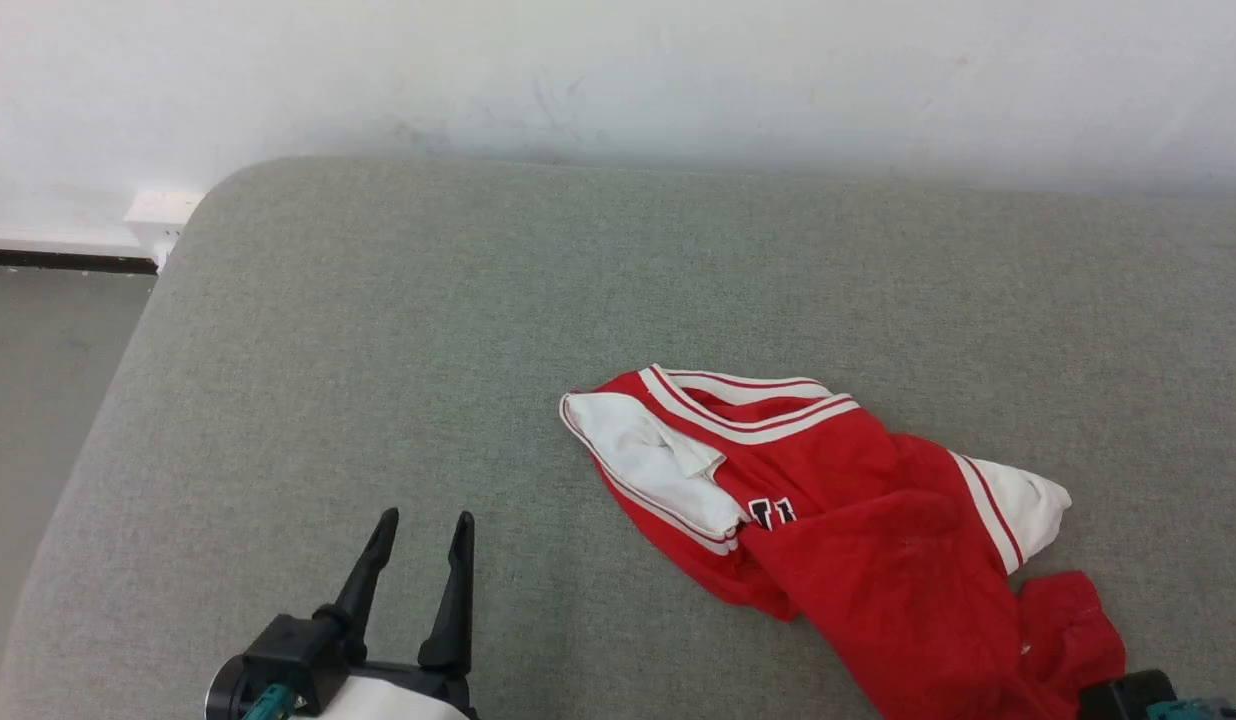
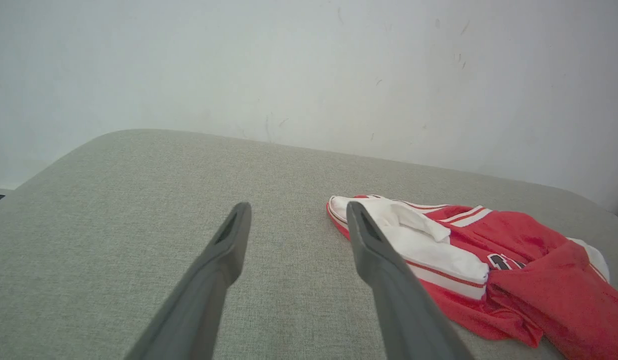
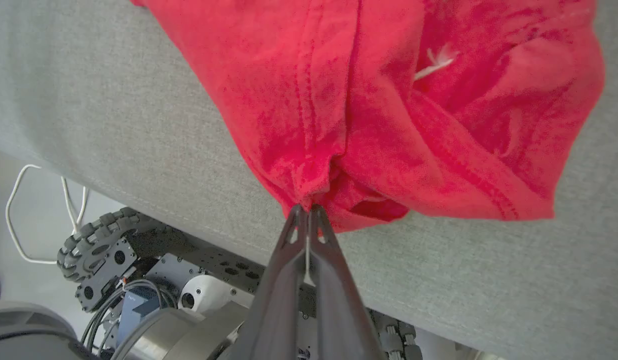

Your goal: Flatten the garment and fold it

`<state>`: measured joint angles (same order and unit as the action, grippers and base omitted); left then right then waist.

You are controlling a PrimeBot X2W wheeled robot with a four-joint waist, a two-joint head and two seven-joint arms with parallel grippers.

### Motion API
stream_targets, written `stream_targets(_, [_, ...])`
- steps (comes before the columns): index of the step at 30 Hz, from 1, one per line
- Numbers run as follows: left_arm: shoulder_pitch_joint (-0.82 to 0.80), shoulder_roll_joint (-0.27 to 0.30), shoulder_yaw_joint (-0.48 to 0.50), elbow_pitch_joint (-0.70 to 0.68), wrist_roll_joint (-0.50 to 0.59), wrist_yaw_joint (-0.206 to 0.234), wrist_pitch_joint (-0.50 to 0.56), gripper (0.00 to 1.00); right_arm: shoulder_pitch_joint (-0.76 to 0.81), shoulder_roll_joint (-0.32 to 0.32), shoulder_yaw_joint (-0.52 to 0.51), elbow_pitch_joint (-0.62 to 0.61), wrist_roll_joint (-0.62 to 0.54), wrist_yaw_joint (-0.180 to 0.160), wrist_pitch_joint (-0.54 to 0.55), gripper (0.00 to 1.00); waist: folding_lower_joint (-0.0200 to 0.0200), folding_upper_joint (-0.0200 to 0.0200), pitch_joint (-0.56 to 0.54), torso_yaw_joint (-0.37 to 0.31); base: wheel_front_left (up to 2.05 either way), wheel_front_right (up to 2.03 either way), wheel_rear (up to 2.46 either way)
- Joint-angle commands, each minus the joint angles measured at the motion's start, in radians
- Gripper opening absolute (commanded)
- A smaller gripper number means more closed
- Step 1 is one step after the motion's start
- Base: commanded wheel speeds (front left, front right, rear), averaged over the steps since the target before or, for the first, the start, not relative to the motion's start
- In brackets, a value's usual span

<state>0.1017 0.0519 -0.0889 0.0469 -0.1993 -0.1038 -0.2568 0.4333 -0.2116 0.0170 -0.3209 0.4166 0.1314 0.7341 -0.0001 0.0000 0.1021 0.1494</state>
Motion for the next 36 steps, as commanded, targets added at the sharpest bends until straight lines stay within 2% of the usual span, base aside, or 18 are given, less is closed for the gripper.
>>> stream_targets(1, [0.007,-0.001,0.000,0.000,0.006,-0.001,-0.005,1.00,-0.013,0.006,-0.003,0.009,-0.007,-0.001,-0.018,0.00,0.0001,0.0000,-0.002,0.000,0.00,0.00,0.00])
stream_targets(2, [0.008,0.001,0.000,0.001,0.007,-0.002,-0.005,1.00,-0.027,0.012,-0.008,0.036,-0.021,-0.001,-0.059,0.00,0.0001,0.0000,-0.004,0.002,0.00,0.00,0.00])
stream_targets(4, [0.010,0.003,0.000,0.004,0.009,-0.003,-0.005,1.00,-0.061,0.018,-0.011,0.084,-0.060,-0.001,-0.139,0.48,0.0001,0.0000,-0.010,0.004,0.00,0.00,0.00])
stream_targets(5, [0.012,0.005,0.000,0.006,0.010,-0.003,-0.005,1.00,-0.076,0.026,-0.015,0.107,-0.072,-0.001,-0.169,1.00,0.0001,0.0000,-0.015,0.005,0.00,0.00,0.00])
stream_targets(10, [0.027,0.007,-0.002,0.013,0.016,-0.003,-0.005,1.00,-0.139,0.049,-0.014,0.133,-0.066,-0.001,-0.248,1.00,0.0001,0.0000,-0.044,0.008,0.00,0.00,0.00])
stream_targets(14, [0.039,0.006,0.003,-0.009,0.016,0.000,-0.005,1.00,-0.176,0.071,-0.048,0.045,-0.025,-0.001,-0.288,1.00,0.0001,0.0000,-0.060,0.004,0.00,0.00,0.00])
stream_targets(17, [0.046,0.005,0.008,-0.036,0.015,0.004,-0.005,1.00,-0.201,0.097,-0.108,-0.028,-0.084,-0.001,-0.395,1.00,0.0001,0.0000,-0.063,-0.002,0.00,0.00,0.00])
stream_targets(20, [0.051,0.004,0.015,-0.064,0.019,0.009,-0.005,1.00,-0.206,0.137,-0.161,-0.059,-0.163,-0.001,-0.566,1.00,0.0001,0.0000,-0.059,-0.008,0.00,0.00,0.00])
stream_targets(23, [0.057,0.003,0.022,-0.088,0.021,0.012,-0.005,1.00,-0.185,0.159,-0.203,-0.038,-0.212,-0.001,-0.721,1.00,0.0001,0.0000,-0.052,-0.014,0.00,0.00,0.00])
stream_targets(28, [0.076,0.002,0.034,-0.114,0.030,0.023,-0.005,1.00,-0.148,0.161,-0.238,0.083,-0.157,-0.001,-0.920,1.00,0.0001,0.0000,-0.038,-0.026,0.00,0.00,0.00])
stream_targets(36, [0.016,0.020,0.009,-0.132,0.066,0.021,0.019,1.00,-0.187,0.161,-0.208,0.174,-0.152,-0.001,-0.989,1.00,0.0001,0.0000,0.007,-0.052,0.00,0.00,0.00])
